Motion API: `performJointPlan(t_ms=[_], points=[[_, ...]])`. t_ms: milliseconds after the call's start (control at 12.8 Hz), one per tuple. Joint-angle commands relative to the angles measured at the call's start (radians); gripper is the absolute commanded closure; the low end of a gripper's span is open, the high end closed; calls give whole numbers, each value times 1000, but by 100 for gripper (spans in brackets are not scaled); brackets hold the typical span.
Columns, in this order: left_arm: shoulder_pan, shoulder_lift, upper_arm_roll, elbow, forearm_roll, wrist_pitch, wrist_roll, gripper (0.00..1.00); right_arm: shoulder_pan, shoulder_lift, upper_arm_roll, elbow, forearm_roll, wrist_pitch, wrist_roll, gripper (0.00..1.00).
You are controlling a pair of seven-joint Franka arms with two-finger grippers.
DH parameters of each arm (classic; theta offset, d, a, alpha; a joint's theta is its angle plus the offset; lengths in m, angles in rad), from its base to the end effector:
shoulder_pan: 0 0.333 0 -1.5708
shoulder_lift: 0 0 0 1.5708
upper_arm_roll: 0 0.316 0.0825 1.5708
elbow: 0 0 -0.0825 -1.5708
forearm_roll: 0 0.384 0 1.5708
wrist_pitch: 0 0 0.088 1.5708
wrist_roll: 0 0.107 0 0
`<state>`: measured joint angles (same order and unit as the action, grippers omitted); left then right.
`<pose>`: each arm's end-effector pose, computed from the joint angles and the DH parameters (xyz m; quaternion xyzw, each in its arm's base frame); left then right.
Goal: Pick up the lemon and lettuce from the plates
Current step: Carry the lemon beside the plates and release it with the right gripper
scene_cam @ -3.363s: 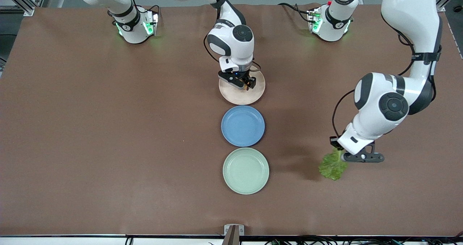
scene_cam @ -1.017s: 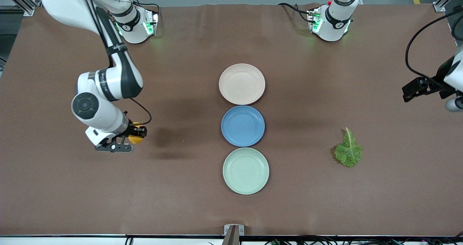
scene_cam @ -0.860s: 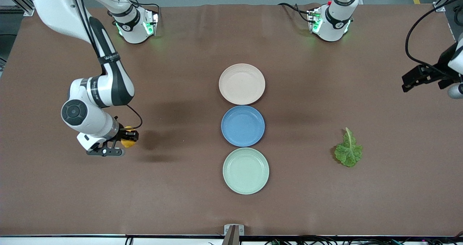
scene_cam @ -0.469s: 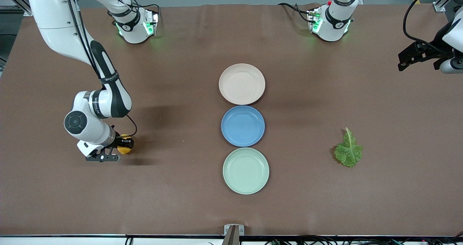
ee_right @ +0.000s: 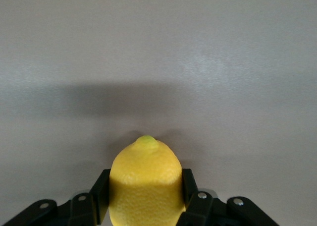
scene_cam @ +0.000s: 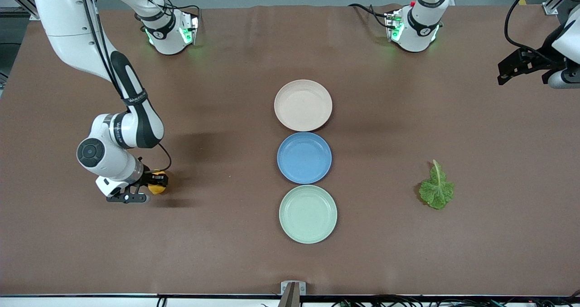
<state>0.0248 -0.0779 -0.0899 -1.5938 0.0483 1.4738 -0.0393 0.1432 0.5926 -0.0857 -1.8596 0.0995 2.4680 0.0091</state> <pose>0.5192 -0.0303 0.6473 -0.9993 0.0109 0.0197 0.0286 0.6415 0.0398 0.2009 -0.9999 0.0069 -0.0093 0.0079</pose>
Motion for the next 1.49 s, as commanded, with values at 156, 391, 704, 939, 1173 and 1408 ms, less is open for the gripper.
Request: performJointPlan(t_ms=[156,391,704,939,1173,1408], points=[[0,10,-4,-5,-18,10,16,0,-25,24,41,-16,36,23,-29,97],[1,9,-5,-5,-16,11,12,0,-19,23,41,-10,36,20,-34,52],[0,12,-4,9,-13,20,12,0,-19,15,38,71,20,-90,-35,0],[0,12,-5,8,-15,26,16,0,-24,-13,27,203,-44,-305,-35,0],[-2,15,-5,8,-13,28,18,0,-56,-85,27,223,-92,-391,-38,0],[-3,20,-10,8,-12,37,18,0,-77,-180,29,227,-92,-507,-35,0]])
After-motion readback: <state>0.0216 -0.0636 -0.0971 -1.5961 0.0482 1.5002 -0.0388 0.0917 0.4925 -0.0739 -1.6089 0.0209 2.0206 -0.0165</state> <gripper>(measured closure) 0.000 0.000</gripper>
